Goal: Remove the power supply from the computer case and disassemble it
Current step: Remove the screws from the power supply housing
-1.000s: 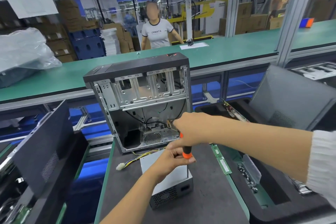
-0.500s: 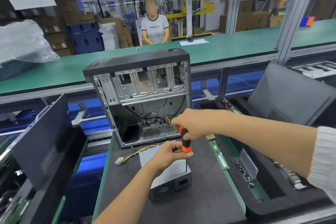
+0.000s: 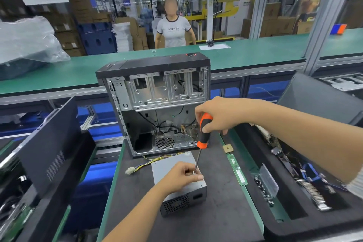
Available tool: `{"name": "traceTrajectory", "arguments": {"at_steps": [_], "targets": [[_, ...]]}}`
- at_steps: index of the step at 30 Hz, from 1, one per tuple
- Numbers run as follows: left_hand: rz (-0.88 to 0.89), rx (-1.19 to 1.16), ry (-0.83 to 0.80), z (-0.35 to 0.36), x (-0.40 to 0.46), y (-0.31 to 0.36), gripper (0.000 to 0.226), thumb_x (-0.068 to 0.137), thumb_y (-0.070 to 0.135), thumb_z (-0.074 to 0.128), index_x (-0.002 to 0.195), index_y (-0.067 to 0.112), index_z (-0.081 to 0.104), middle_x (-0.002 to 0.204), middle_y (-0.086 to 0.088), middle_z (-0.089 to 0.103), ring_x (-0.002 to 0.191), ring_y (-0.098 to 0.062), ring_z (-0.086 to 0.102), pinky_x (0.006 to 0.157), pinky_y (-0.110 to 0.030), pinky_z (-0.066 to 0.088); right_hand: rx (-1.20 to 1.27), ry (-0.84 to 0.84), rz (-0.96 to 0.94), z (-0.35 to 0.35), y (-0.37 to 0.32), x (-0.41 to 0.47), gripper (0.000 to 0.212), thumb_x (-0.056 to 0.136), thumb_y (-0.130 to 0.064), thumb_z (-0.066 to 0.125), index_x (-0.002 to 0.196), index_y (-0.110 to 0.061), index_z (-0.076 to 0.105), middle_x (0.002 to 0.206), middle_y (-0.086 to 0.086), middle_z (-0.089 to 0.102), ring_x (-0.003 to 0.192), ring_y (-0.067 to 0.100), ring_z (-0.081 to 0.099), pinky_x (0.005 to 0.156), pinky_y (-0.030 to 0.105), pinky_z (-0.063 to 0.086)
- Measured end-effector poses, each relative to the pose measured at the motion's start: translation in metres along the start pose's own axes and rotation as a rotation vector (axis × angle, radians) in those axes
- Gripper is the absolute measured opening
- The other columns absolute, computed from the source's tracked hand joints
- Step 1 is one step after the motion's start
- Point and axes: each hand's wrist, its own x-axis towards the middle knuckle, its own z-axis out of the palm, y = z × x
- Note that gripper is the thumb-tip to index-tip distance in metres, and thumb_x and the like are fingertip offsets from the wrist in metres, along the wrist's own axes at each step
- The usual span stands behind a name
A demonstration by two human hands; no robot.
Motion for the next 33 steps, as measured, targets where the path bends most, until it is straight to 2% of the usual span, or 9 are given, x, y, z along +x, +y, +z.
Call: {"name": "traceTrajectory", "arguments": {"at_steps": [4,7,11,14,19,24,28,31,33], "targets": [[-0.003,0.018,0.038,-0.001,-0.005,0.001,0.025,0.097,0.021,0.06,0.074,0.02,0.072,0.05,0.013,0.037,0.052,-0.004,0.027,0.053,-0.016,0.023,-0.004,-0.002,0.017,0.002,0.003,0.003,0.014,0.09,-0.019,0.059,0.103,-0.019,0.054,0.07,-0.001,0.058,0.048,0.01,0.064,0.061,0.028,0.057],[-0.067,-0.03,0.046,-0.01,-0.015,-0.004,0.031,0.101,0.023,0.052,0.076,0.019,0.071,0.052,0.014,0.038,0.05,-0.004,0.028,0.05,-0.015,0.024,-0.024,-0.009,0.012,0.004,0.002,0.007,0.014,0.091,-0.021,0.058,0.103,-0.021,0.052,0.074,0.001,0.06,0.056,0.016,0.068,0.066,0.032,0.058],[-0.266,-0.352,0.22,-0.029,-0.027,-0.011,0.035,0.103,0.016,0.043,0.082,0.011,0.07,0.063,0.006,0.044,0.052,-0.01,0.033,0.05,-0.02,0.028,-0.026,0.013,-0.036,0.014,-0.007,0.016,0.012,0.09,-0.025,0.058,0.099,-0.022,0.051,0.092,0.001,0.062,0.049,0.009,0.064,0.063,0.031,0.057],[-0.327,-0.579,0.345,-0.045,-0.041,-0.017,0.032,0.095,0.001,0.042,0.078,0.007,0.069,0.061,0.001,0.047,0.05,-0.011,0.035,0.046,-0.02,0.029,0.036,0.0,-0.096,0.029,-0.021,0.025,0.011,0.089,-0.027,0.058,0.097,-0.023,0.052,0.079,-0.004,0.059,0.053,0.014,0.066,0.066,0.036,0.058],[-0.348,-0.458,0.315,-0.059,-0.077,-0.037,0.031,0.091,-0.006,0.047,0.079,0.011,0.07,0.057,0.004,0.041,0.051,-0.01,0.033,0.05,-0.02,0.028,0.06,-0.007,-0.185,0.055,-0.044,0.038,0.016,0.091,-0.033,0.055,0.102,-0.022,0.053,0.084,-0.004,0.062,0.063,0.017,0.068,0.069,0.038,0.056],[-0.353,-0.151,0.236,-0.057,-0.098,-0.038,0.007,0.087,0.032,0.069,0.086,0.027,0.073,0.072,0.001,0.046,0.059,-0.006,0.038,0.056,-0.017,0.033,0.038,-0.052,-0.222,0.066,-0.059,0.043,0.016,0.093,-0.033,0.054,0.104,-0.022,0.051,0.087,0.0,0.061,0.061,0.015,0.065,0.063,0.033,0.055],[-0.297,-0.119,0.201,-0.051,-0.105,-0.035,0.005,0.086,0.02,0.072,0.088,0.022,0.077,0.07,-0.009,0.043,0.056,-0.008,0.033,0.05,-0.016,0.027,-0.044,-0.057,-0.257,0.07,-0.065,0.046,0.014,0.094,-0.032,0.053,0.103,-0.022,0.048,0.085,-0.001,0.059,0.065,0.016,0.058,0.067,0.037,0.053],[-0.277,-0.142,0.186,-0.05,-0.109,-0.039,0.01,0.086,0.012,0.07,0.091,0.017,0.077,0.063,0.005,0.056,0.053,-0.002,0.038,0.05,-0.01,0.03,-0.059,-0.044,-0.26,0.073,-0.066,0.046,0.015,0.094,-0.031,0.053,0.103,-0.021,0.048,0.085,-0.001,0.057,0.07,0.018,0.056,0.068,0.036,0.05],[-0.269,-0.159,0.189,-0.05,-0.11,-0.042,0.008,0.084,0.015,0.073,0.088,0.02,0.078,0.068,0.003,0.055,0.058,-0.006,0.039,0.053,-0.009,0.031,-0.048,-0.033,-0.258,0.074,-0.067,0.045,0.015,0.094,-0.029,0.053,0.103,-0.019,0.049,0.083,-0.001,0.057,0.068,0.017,0.053,0.065,0.036,0.047]]}}
